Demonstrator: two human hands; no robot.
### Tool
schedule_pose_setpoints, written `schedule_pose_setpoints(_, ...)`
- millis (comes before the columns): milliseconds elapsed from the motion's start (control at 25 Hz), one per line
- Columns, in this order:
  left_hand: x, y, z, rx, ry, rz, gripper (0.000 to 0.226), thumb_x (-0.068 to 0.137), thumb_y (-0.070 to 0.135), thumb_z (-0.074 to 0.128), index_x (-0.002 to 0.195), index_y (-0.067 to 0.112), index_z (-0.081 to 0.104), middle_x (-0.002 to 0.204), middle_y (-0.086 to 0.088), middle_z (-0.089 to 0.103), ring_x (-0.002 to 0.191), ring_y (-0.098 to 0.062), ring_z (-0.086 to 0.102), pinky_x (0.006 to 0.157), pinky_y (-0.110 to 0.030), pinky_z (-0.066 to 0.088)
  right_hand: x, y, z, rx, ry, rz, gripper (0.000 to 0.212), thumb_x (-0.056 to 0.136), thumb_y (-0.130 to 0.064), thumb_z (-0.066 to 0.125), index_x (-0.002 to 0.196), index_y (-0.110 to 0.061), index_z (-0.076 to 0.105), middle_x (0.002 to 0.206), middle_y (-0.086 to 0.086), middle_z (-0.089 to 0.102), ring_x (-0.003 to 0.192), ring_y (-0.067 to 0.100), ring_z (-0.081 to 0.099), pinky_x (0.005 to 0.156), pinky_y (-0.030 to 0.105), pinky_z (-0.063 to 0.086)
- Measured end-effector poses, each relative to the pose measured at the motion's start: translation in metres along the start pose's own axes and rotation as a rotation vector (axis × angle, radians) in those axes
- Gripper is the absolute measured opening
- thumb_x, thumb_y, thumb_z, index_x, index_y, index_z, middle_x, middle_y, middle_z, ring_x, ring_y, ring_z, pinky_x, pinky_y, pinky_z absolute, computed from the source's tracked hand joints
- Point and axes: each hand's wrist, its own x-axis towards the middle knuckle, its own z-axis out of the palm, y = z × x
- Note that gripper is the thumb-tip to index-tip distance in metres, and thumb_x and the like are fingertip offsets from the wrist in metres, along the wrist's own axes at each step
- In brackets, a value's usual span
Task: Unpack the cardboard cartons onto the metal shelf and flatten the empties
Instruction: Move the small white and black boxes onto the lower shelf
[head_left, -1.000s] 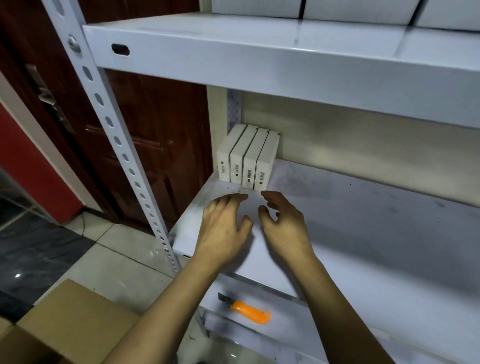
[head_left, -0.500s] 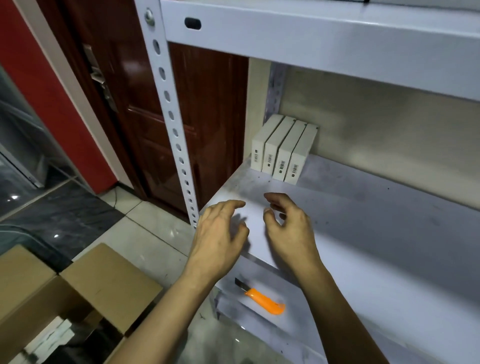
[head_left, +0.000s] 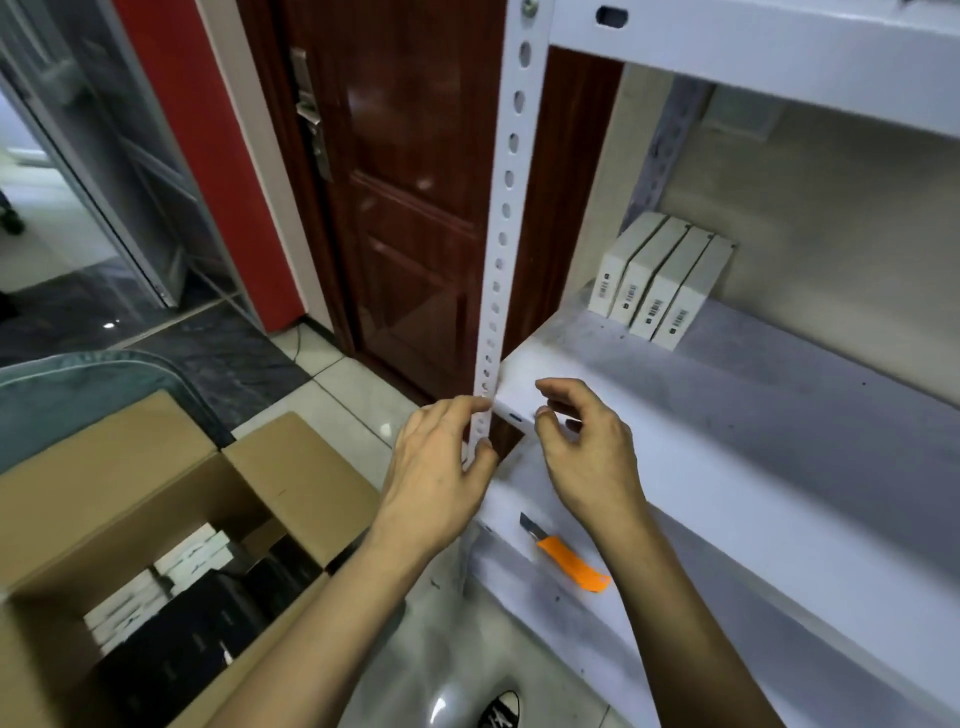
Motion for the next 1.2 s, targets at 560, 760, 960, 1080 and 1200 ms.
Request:
schedule_pose_setpoints(560, -0.116, -0.08, -0.116, 0.084, 0.22, -0.224, 0.04, 0.093, 0.026, 0.057, 0.133, 0.03, 0.054, 0.127, 0.011, 0.058, 0.115, -0.008, 0.043, 0.103, -0.034, 0.04, -0.078, -0.073, 0.121, 0.047, -0.267, -0.195, 0.028, 0.096, -0.024, 0.06, 0.122, -0.033, 0.066, 0.117, -0.016, 0.069, 0.111, 0.004, 0.062, 0.097, 0.033, 0.052)
schedule_pose_setpoints(760, -0.152, -0.106, -0.148, 0.101, 0.308, -0.315, 0.038, 0.094, 0.027, 0.057, 0.132, 0.029, 0.055, 0.128, 0.01, 0.058, 0.119, -0.011, 0.045, 0.105, -0.035, 0.04, -0.101, -0.101, 0.158, 0.034, -0.387, -0.266, 0.028, 0.097, -0.021, 0.06, 0.122, -0.032, 0.066, 0.118, -0.015, 0.069, 0.11, 0.001, 0.06, 0.098, 0.024, 0.048)
schedule_pose_setpoints(960, -0.175, -0.123, -0.167, 0.13, 0.387, -0.388, 0.035, 0.095, 0.026, 0.057, 0.129, 0.028, 0.056, 0.128, 0.01, 0.059, 0.12, -0.011, 0.045, 0.105, -0.031, 0.037, -0.113, -0.117, 0.188, 0.022, -0.497, -0.322, 0.028, 0.098, -0.024, 0.058, 0.124, -0.031, 0.064, 0.12, -0.015, 0.067, 0.113, 0.003, 0.06, 0.1, 0.032, 0.051)
schedule_pose_setpoints(1080, -0.183, -0.136, -0.171, 0.128, 0.415, -0.447, 0.034, 0.095, 0.025, 0.058, 0.129, 0.027, 0.056, 0.128, 0.01, 0.059, 0.12, -0.01, 0.044, 0.104, -0.03, 0.037, -0.114, -0.12, 0.206, 0.012, -0.529, -0.347, 0.027, 0.098, -0.024, 0.059, 0.123, -0.031, 0.065, 0.119, -0.015, 0.068, 0.112, 0.004, 0.06, 0.099, 0.033, 0.052)
schedule_pose_setpoints(1200, -0.187, -0.15, -0.174, 0.123, 0.435, -0.509, 0.034, 0.096, 0.025, 0.057, 0.13, 0.029, 0.056, 0.129, 0.012, 0.058, 0.121, -0.008, 0.043, 0.105, -0.03, 0.037, -0.112, -0.122, 0.225, 0.002, -0.587, -0.365, 0.027, 0.098, -0.024, 0.058, 0.124, -0.03, 0.065, 0.119, -0.015, 0.067, 0.113, 0.003, 0.06, 0.1, 0.033, 0.051)
